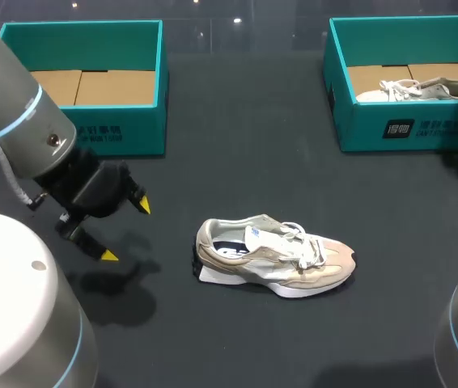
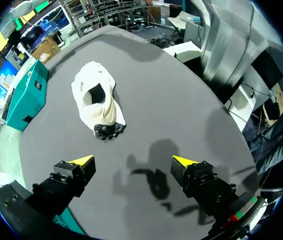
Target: Take the shoe out of the shoebox, open the shoe tongue, remove and reinsert the insole, then place the shoe into the shoebox
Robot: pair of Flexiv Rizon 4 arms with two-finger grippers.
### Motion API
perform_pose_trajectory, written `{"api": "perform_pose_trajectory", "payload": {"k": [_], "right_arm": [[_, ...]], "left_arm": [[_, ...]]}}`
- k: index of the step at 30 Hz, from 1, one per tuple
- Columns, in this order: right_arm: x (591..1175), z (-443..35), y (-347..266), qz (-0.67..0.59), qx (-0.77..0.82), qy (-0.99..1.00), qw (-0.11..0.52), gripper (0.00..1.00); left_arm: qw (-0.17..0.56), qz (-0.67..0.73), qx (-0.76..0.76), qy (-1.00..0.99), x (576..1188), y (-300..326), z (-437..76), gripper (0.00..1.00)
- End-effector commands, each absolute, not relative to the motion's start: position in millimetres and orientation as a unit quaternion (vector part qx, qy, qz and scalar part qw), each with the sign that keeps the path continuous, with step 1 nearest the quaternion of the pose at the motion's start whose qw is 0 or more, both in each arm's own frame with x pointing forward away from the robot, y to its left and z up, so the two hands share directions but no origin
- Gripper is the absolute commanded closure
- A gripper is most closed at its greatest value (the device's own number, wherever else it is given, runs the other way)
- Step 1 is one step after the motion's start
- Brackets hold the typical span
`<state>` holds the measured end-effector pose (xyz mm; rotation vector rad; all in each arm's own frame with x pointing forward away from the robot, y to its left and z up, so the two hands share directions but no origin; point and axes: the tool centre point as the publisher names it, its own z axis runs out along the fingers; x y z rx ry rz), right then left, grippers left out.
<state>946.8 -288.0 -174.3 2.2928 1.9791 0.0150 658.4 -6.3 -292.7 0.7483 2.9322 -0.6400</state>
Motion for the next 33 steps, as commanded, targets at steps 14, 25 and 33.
{"api": "perform_pose_trajectory", "payload": {"k": [14, 25, 33], "right_arm": [[946, -174, -288, 0.005, 0.756, 0.652, 0.057, 0.00], [946, -174, -288, 0.005, 0.756, 0.652, 0.057, 0.00], [946, -174, -288, 0.005, 0.756, 0.652, 0.057, 0.00]], "left_arm": [[0.084, -0.469, 0.026, 0.879, 672, 15, -335, 0.00], [0.063, -0.480, 0.055, 0.873, 670, 10, -347, 0.00], [0.030, -0.529, 0.054, 0.846, 682, 23, -375, 0.00]]}}
